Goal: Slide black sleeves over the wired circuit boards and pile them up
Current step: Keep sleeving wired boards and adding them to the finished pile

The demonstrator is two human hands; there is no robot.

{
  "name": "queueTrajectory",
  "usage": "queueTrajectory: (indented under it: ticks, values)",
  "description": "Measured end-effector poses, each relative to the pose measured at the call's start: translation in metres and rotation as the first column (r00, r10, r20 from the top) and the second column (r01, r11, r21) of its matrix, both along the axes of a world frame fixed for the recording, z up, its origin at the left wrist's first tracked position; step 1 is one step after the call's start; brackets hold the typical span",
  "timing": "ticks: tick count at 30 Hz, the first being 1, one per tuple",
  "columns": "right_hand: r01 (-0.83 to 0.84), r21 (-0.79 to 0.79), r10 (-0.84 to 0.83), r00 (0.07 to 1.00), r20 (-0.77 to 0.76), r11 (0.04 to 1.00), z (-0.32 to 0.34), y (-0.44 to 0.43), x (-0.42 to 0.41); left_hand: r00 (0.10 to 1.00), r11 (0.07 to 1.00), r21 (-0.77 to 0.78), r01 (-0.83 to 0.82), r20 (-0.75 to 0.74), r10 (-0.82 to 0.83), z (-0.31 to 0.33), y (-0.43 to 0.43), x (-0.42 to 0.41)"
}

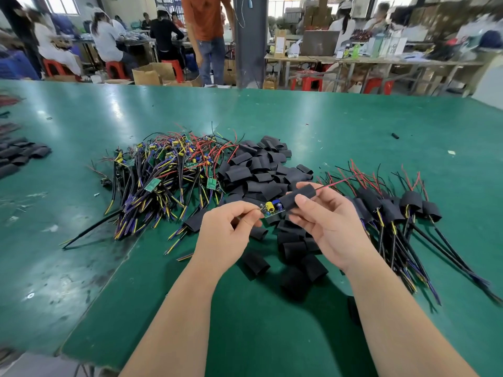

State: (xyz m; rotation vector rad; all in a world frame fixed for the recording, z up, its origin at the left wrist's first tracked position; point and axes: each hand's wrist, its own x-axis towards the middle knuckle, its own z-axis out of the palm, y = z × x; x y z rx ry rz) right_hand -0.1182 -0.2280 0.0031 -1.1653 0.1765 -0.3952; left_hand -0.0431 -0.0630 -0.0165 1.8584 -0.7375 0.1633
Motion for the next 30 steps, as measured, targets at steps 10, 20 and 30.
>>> queueTrajectory:
  ticks: [10, 20, 30]
  values:
    - [-0.044, -0.032, 0.041, 0.995, -0.086, 0.999, -0.005, 0.005, 0.003, 0.999, 0.999, 0.035, 0.023, 0.026, -0.024, -0.003, -0.002, 0.000]
    - [0.002, -0.194, -0.025, 0.993, -0.112, 0.981, -0.013, 0.011, 0.008, 1.000, 0.999, 0.052, -0.009, 0.024, 0.008, -0.006, -0.002, 0.003]
    - [-0.044, -0.371, -0.005, 0.991, -0.132, 0.928, -0.024, 0.016, 0.016, 0.995, 0.998, -0.017, -0.055, -0.088, 0.053, -0.005, -0.002, 0.002]
